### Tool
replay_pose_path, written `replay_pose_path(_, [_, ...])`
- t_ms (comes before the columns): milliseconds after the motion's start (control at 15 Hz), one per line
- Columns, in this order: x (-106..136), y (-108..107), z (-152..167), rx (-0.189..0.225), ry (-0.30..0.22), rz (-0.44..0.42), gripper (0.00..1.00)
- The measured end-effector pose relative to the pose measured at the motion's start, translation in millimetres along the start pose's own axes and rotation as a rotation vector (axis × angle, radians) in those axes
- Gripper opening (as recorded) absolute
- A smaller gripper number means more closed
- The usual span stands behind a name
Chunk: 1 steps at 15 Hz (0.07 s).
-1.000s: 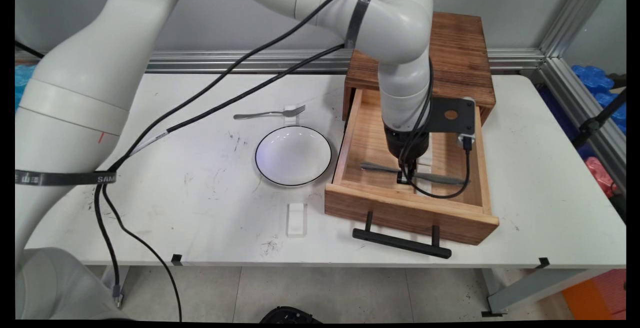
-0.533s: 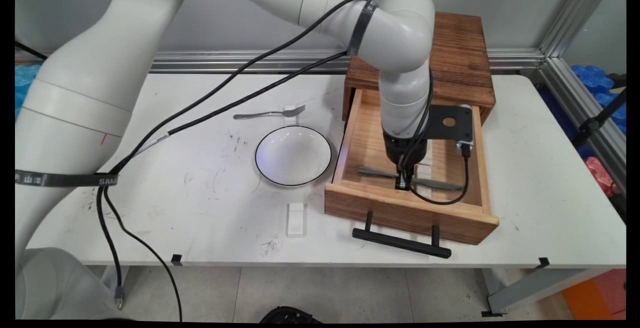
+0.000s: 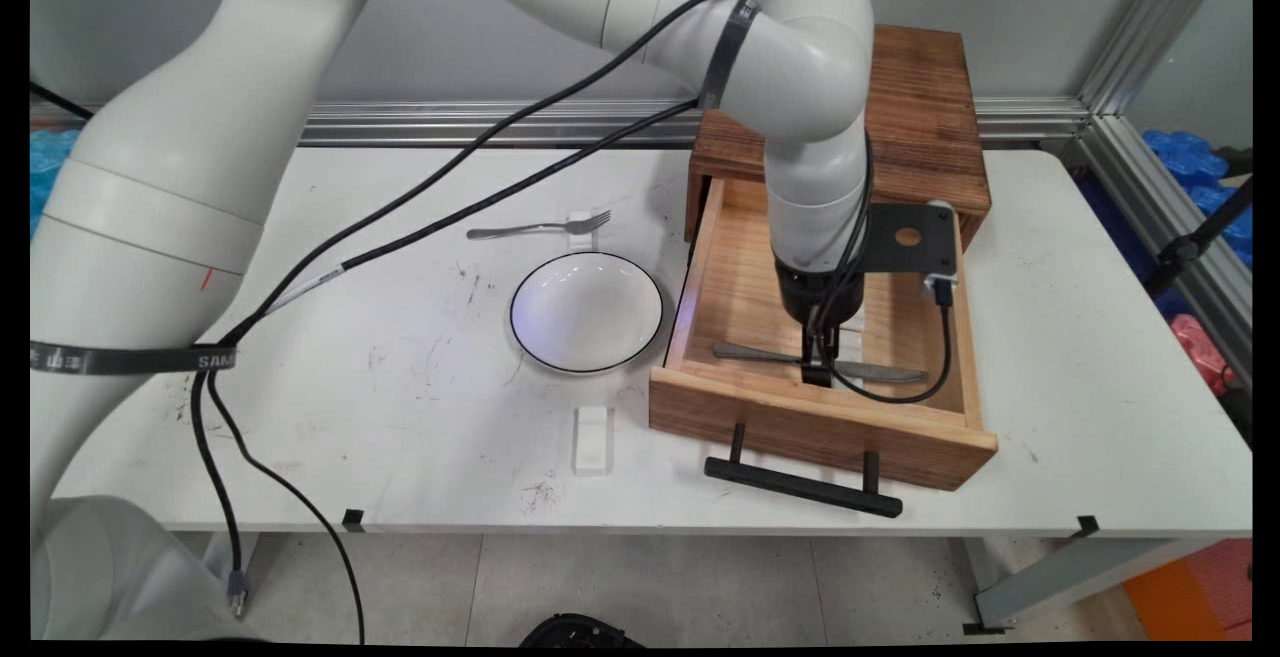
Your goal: Place the picked object into the drawer
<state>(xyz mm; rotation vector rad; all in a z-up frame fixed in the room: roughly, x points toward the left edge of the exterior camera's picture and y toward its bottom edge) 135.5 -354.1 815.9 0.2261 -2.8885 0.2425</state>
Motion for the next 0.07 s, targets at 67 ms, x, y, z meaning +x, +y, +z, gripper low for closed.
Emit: replay_pose_path(67, [1.3, -1.0, -2.3, 0.005, 0.006, 0.000, 1.00])
